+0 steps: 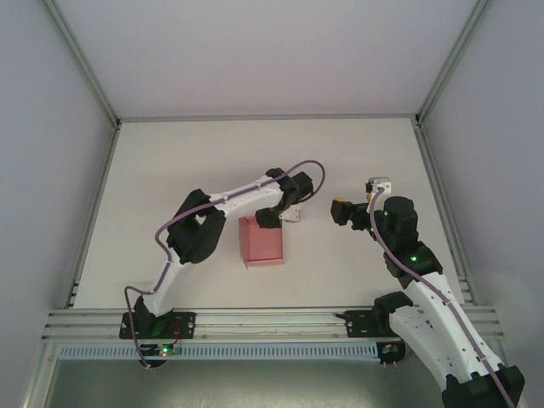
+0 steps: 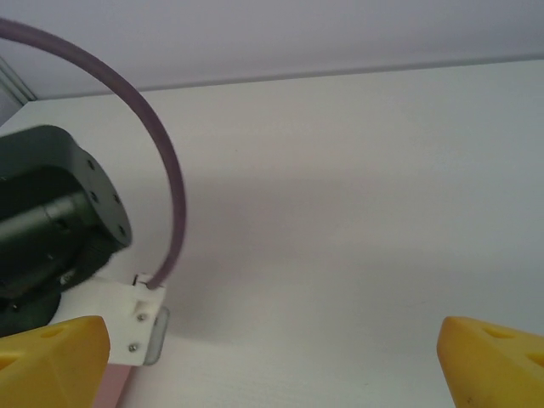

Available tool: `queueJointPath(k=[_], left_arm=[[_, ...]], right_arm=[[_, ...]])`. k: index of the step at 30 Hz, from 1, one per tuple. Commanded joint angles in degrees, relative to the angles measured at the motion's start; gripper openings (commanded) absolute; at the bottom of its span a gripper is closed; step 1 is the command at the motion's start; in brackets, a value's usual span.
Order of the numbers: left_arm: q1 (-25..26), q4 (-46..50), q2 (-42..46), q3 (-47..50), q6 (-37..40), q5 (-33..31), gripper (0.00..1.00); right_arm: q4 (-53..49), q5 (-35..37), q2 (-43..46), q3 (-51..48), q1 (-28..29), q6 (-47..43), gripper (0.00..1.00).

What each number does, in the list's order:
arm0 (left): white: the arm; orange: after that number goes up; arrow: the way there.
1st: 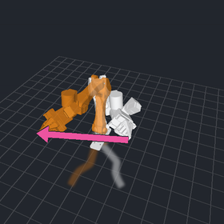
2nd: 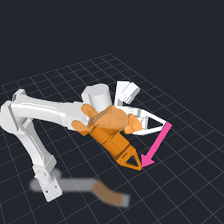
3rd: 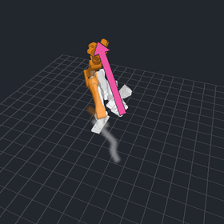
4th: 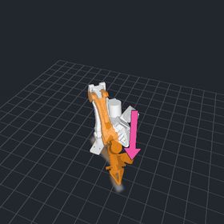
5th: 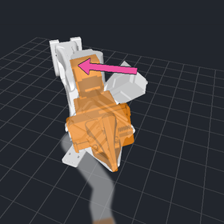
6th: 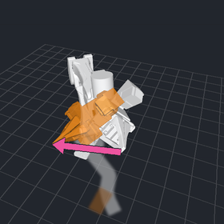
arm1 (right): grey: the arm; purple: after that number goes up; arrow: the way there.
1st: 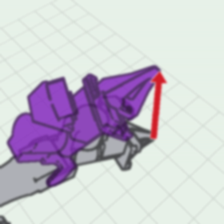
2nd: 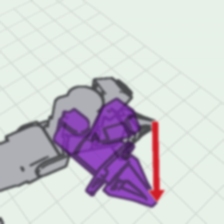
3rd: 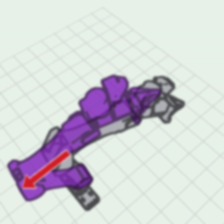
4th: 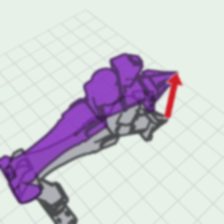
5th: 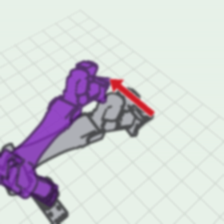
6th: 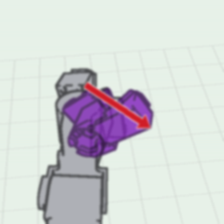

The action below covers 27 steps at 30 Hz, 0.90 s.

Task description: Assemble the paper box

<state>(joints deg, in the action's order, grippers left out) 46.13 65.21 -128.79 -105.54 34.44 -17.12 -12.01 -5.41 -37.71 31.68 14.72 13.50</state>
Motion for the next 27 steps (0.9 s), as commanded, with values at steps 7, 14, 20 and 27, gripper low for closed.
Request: queueJointPath(k=[7,14,20,27], left_arm=[[1.05,0.81,-0.32,-2.33,3.51,-3.30,0.47],[1.24,0.90,4.59,-4.21,2.69,-1.95,0.59],[1.48,-2.30,12.45,-3.97,-1.79,0.53,1.00],[1.67,-3.05,23.25,-3.71,-40.88,-16.95,1.00]], right_arm=[[-1.04,1.14,0.57,-1.18,-1.10,-1.02,0.98],[-0.45,-0.03,0.27,-1.53,-1.36,-1.67,0.98],[1.50,-1.13,-0.55,-1.71,-1.53,-1.98,0.98],[4.13,-0.91,-3.20,-2.24,-1.54,0.11,0.98]])
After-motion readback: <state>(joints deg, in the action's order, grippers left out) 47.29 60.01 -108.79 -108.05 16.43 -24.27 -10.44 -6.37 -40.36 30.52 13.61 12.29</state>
